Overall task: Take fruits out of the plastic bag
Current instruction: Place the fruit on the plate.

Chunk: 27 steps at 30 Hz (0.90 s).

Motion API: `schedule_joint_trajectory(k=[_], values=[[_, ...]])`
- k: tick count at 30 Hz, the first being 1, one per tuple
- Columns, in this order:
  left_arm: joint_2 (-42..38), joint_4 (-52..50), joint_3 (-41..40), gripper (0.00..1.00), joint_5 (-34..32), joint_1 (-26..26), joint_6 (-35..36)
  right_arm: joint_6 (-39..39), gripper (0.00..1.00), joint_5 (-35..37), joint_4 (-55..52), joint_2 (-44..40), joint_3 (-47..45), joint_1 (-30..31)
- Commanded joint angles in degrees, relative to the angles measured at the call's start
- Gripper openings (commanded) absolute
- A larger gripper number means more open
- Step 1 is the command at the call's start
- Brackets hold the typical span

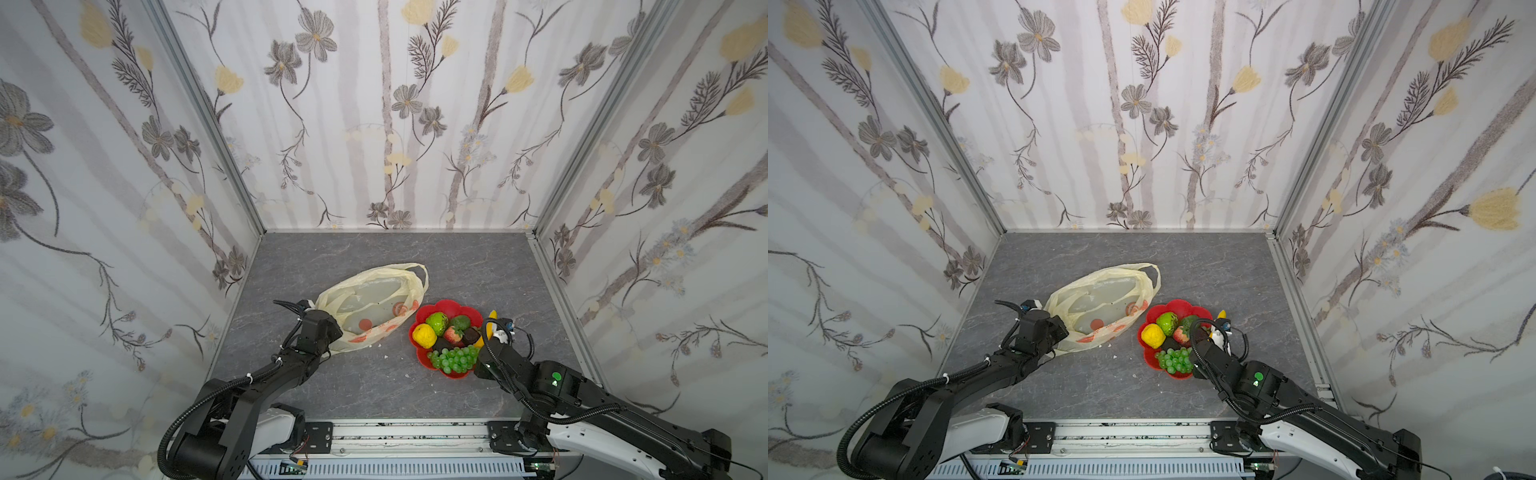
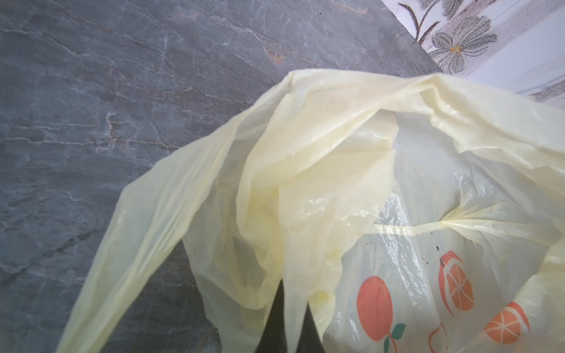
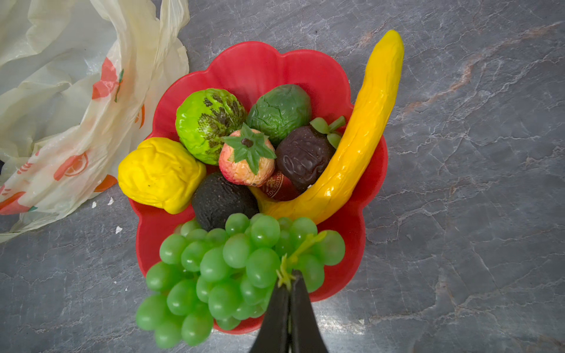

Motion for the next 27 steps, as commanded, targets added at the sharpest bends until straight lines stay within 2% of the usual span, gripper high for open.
schedule_joint_trajectory(k=[1, 6, 15, 19, 27], values=[[0.16, 0.71, 0.69, 0.0, -0.91, 0.08, 0.32, 0.58, 0.01, 1.35, 1.61, 0.26, -0.31, -0.22], [0.07, 0.64, 1.21, 0.0, -0.16, 0.12, 0.31, 0.11, 0.06, 0.35, 4.22, 2.77, -1.14, -0.17], [0.07, 0.61, 2.26, 0.0, 1.58, 0.03, 0.41, 0.0, 0.1, 1.41, 7.21, 6.66, -1.53, -2.01], [0.13, 0.54, 2.8, 0.0, 2.15, 0.09, 0.5, -0.15, 0.26, 1.46, 7.29, 6.85, -1.1, -2.26], [2.86, 0.54, 7.18, 0.0, 1.95, -0.24, 0.16, -0.13, 0.69, 3.51, 6.75, 3.35, 0.07, -3.27]])
